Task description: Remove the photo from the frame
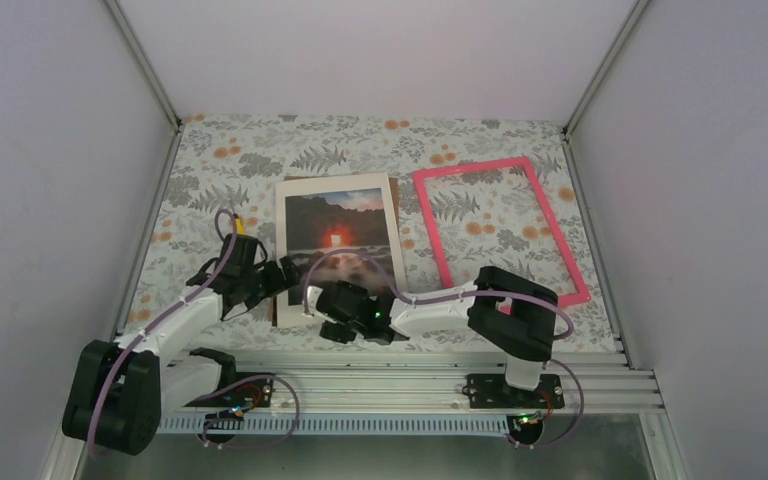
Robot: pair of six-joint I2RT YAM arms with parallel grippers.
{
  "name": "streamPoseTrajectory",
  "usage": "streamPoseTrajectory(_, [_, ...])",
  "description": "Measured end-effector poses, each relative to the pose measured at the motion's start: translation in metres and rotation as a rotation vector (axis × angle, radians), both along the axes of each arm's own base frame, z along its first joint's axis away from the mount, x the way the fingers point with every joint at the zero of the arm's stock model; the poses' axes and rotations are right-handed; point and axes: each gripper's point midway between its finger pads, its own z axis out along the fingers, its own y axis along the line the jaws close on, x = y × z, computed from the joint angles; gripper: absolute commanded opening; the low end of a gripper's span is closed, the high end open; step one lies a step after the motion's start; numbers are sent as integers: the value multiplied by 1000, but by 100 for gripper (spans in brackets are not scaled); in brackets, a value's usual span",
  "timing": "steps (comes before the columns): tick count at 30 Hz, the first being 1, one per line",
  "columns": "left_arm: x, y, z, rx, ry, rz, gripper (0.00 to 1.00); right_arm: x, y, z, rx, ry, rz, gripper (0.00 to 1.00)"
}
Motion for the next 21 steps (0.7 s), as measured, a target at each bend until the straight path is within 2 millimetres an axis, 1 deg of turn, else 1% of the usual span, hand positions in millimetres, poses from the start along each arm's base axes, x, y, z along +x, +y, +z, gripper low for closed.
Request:
streamPoseTrajectory(5, [4, -10, -2, -14, -6, -21, 100, 16, -7, 0, 3, -14, -43, 82])
streamPoseTrajectory(9, [12, -17, -2, -30, -27, -33, 100, 28, -13, 0, 6, -19, -76, 82])
streamPoseTrajectory(13, [20, -20, 0, -39, -33, -33, 100, 36, -18, 0, 8, -20, -99, 82])
streamPoseTrajectory(21, [16, -18, 0, -21, -12, -28, 100, 45, -31, 1, 9, -12, -139, 82])
